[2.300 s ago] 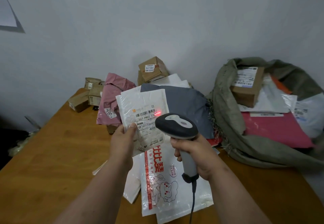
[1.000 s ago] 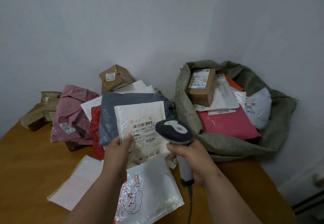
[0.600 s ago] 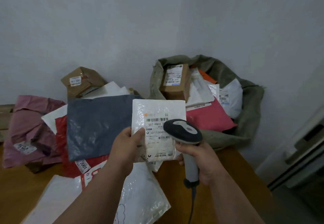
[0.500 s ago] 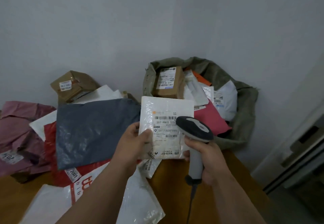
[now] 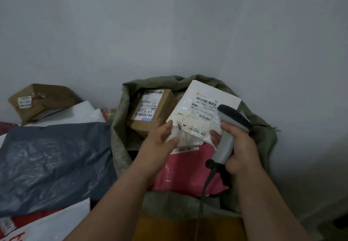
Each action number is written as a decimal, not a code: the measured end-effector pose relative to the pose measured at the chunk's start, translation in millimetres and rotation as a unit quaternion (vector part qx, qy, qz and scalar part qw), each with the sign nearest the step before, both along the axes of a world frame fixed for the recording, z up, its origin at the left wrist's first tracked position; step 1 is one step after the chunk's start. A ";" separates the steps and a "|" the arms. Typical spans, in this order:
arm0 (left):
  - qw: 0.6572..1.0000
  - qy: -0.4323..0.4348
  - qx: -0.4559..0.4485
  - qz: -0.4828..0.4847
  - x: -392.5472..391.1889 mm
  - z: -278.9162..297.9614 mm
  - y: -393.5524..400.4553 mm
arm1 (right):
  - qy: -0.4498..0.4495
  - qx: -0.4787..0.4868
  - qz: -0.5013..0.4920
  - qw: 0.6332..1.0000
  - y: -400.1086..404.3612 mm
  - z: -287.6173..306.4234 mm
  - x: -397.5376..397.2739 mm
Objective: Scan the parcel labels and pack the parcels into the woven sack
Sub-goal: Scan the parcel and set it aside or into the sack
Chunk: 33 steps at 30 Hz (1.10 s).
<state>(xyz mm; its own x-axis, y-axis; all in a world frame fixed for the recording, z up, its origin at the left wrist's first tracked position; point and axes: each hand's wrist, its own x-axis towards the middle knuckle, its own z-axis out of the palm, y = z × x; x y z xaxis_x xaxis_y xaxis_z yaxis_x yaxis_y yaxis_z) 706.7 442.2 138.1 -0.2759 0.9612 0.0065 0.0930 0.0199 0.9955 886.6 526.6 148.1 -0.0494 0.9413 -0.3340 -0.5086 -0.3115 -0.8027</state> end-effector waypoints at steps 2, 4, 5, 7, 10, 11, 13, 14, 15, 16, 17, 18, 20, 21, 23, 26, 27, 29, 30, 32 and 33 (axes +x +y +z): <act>0.999 0.008 0.015 0.030 2.6 2.7 12.0 | 0.012 0.008 0.005 1.000 27.3 5.5 -2.1; 0.998 0.018 0.016 0.056 2.1 0.4 18.1 | 0.014 0.016 0.016 1.000 42.3 1.7 -3.8; 0.997 0.020 0.014 0.069 1.1 -2.6 18.6 | 0.013 0.016 0.025 0.999 45.3 -3.0 -4.8; 0.994 0.028 0.000 0.103 -0.6 -8.8 16.3 | 0.000 0.018 0.047 0.999 44.6 -14.8 -8.0; 0.986 0.031 -0.019 0.164 -2.6 -14.5 12.4 | -0.031 0.039 0.084 0.995 34.7 -25.1 -16.1; 0.983 0.030 -0.018 0.182 -4.2 -15.1 10.4 | -0.039 0.048 0.095 0.994 30.4 -25.3 -18.8; 0.977 0.015 -0.014 0.212 -10.6 -16.9 3.6 | -0.054 0.072 0.120 0.989 20.4 -21.9 -24.5; 0.974 0.009 -0.012 0.224 -14.9 -18.2 -1.4 | -0.058 0.085 0.136 0.985 14.4 -19.1 -27.3; 0.972 0.008 -0.012 0.235 -19.9 -19.4 -8.2 | -0.060 0.095 0.155 0.982 7.2 -15.7 -30.7; 0.969 0.007 -0.012 0.246 -25.4 -20.8 -16.7 | -0.061 0.102 0.174 0.978 -1.0 -12.7 -34.8; 0.966 0.002 -0.012 0.257 -31.8 -22.9 -26.9 | -0.064 0.109 0.193 0.973 -10.9 -9.9 -39.7; 0.964 -0.005 -0.013 0.265 -38.7 -25.5 -37.8 | -0.071 0.118 0.211 0.968 -21.7 -7.6 -45.2; 0.962 -0.021 -0.020 0.273 -53.1 -33.5 -61.8 | -0.092 0.137 0.245 0.955 -46.9 -6.0 -58.9; 0.960 -0.026 -0.024 0.278 -60.9 -38.5 -74.9 | -0.101 0.145 0.263 0.948 -60.8 -7.3 -66.7; 0.954 -0.034 -0.039 0.294 -78.8 -50.9 -103.9 | -0.125 0.150 0.295 0.935 -90.4 -15.3 -84.8; 0.945 -0.053 -0.078 0.313 -109.6 -72.6 -154.3 | -0.183 0.130 0.335 0.915 -137.9 -36.0 -115.2; 0.940 -0.057 -0.095 0.322 -120.2 -80.6 -173.0 | -0.198 0.120 0.347 0.909 -153.6 -44.7 -125.7; 0.926 -0.059 -0.123 0.352 -139.7 -97.0 -211.7 | -0.224 0.102 0.367 0.897 -182.9 -64.3 -145.8; 0.917 -0.055 -0.136 0.370 -148.6 -105.5 -231.1 | -0.239 0.091 0.373 0.892 -196.9 -75.3 -155.3; 0.903 -0.041 -0.177 0.389 -163.9 -121.9 -267.6 | -0.261 0.060 0.373 0.888 -222.4 -96.8 -171.1; 0.898 -0.040 -0.203 0.389 -170.2 -129.3 -283.7 | -0.267 0.042 0.372 0.888 -233.4 -106.4 -177.4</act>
<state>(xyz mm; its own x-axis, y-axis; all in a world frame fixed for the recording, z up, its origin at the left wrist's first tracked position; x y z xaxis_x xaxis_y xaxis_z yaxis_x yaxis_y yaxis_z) 536.6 158.5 8.8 -0.8491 0.3958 -0.3497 -0.1770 0.4106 0.8945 709.1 293.2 41.7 -0.5238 0.7370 -0.4273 0.2739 -0.3292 -0.9036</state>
